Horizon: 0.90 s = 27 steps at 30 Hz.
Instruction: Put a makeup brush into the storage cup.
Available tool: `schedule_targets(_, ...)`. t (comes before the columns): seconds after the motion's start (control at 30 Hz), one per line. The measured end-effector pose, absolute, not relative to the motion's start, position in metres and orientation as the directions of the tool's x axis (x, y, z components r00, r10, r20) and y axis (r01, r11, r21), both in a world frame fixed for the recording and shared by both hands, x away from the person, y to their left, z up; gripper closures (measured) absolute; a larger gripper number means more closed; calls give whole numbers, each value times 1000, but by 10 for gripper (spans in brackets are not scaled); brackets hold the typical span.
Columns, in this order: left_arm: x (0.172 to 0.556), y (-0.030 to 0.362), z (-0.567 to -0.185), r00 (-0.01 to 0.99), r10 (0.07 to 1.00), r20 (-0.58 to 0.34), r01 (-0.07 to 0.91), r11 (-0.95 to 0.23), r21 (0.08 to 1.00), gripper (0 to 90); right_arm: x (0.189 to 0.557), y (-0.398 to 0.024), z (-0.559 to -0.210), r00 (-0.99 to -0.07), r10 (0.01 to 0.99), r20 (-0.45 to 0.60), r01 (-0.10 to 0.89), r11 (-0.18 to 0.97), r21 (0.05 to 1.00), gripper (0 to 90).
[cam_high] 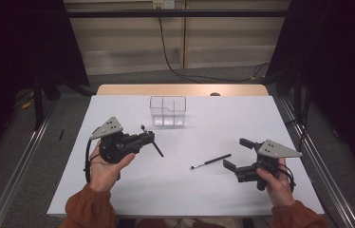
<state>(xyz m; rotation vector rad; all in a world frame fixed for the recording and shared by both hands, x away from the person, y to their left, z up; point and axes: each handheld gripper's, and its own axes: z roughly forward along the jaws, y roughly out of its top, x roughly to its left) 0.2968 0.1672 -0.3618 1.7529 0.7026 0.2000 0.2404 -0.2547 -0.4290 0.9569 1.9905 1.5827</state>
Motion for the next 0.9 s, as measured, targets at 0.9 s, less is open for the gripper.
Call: schedule_targets(0.9,337,182,-341,768,609,-199,379,-181,908,838,216,-283,-444,-574,815,84,245,73,967,3)
